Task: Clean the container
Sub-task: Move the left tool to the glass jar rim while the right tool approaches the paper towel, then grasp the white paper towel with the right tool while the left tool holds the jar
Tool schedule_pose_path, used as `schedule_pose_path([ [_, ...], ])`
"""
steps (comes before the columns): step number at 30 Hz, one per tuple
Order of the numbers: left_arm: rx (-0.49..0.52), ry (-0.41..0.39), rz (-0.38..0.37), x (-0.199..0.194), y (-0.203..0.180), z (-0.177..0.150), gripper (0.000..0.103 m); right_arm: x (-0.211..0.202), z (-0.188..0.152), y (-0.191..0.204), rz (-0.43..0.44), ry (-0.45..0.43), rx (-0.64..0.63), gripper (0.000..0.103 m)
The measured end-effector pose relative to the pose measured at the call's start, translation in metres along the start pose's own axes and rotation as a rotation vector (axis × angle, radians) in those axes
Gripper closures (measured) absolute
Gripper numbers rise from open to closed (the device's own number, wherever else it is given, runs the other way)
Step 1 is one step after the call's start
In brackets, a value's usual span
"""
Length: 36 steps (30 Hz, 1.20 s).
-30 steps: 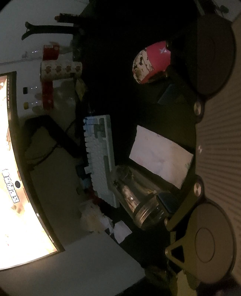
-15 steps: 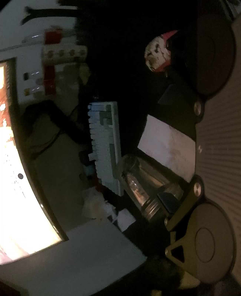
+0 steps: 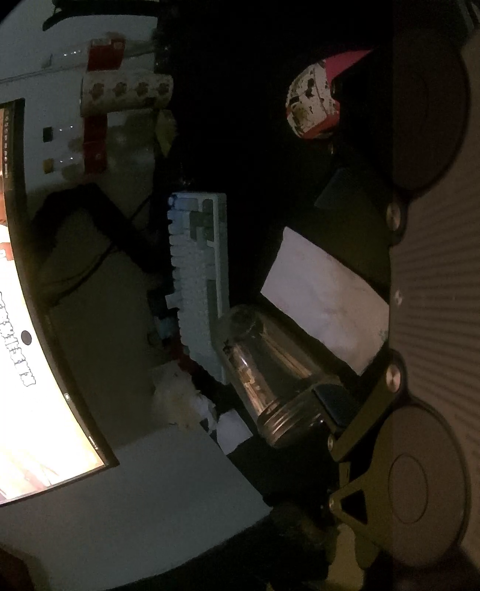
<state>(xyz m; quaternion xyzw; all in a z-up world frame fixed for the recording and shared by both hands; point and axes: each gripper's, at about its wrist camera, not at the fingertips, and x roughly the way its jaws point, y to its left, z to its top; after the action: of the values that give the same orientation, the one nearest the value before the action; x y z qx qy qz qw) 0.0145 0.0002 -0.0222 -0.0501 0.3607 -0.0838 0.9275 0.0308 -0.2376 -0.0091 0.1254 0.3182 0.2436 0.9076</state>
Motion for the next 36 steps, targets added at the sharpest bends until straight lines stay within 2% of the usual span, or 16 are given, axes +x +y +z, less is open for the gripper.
schedule_pose_path([
  [3,-0.010,-0.047,-0.080,-0.001,0.003,0.000,0.000,-0.001,0.000,-0.002,0.017,-0.016,0.000,0.000],
  [5,-0.041,-0.018,-0.088,0.004,0.003,0.005,0.000,0.000,0.000,-0.003,0.000,-0.020,-0.005,0.000],
  [9,-0.061,-0.042,-0.121,0.011,-0.001,0.012,0.001,0.000,0.001,-0.005,-0.023,-0.035,-0.015,0.000],
  [11,-0.050,-0.067,-0.107,0.011,-0.003,0.011,0.008,-0.001,0.001,-0.009,-0.016,-0.044,0.001,0.000],
  [13,-0.044,-0.090,-0.098,0.014,-0.005,0.013,0.021,-0.002,0.002,-0.014,-0.008,-0.044,0.008,0.000],
  [14,-0.039,-0.095,-0.099,0.015,-0.005,0.013,0.025,-0.002,0.002,-0.016,-0.006,-0.052,0.011,0.000],
  [16,-0.033,-0.100,-0.092,0.021,-0.006,0.014,0.041,-0.003,0.002,-0.019,-0.010,-0.059,0.016,0.000],
  [17,-0.029,-0.102,-0.082,0.025,-0.006,0.014,0.046,-0.003,0.001,-0.020,-0.013,-0.062,0.020,0.000],
  [19,-0.024,-0.110,-0.063,0.032,-0.004,0.012,0.064,-0.003,0.000,-0.022,-0.013,-0.067,0.027,0.000],
  [22,-0.032,-0.114,-0.081,0.043,0.003,0.008,0.079,-0.002,-0.002,-0.022,0.004,-0.071,0.029,0.000],
  [25,-0.062,-0.163,-0.147,0.045,0.015,0.001,0.085,-0.001,-0.005,-0.021,0.018,-0.078,0.020,0.000],
  [29,-0.022,-0.208,-0.147,0.035,0.026,-0.002,0.092,0.001,-0.008,-0.020,0.040,-0.098,0.017,0.001],
  [34,-0.033,-0.187,-0.179,0.026,0.050,-0.005,0.092,0.020,-0.001,-0.014,0.060,-0.055,-0.062,0.006],
  [36,-0.004,-0.183,-0.196,0.021,0.056,-0.009,0.092,0.030,0.004,-0.010,0.061,-0.019,-0.120,0.007],
])
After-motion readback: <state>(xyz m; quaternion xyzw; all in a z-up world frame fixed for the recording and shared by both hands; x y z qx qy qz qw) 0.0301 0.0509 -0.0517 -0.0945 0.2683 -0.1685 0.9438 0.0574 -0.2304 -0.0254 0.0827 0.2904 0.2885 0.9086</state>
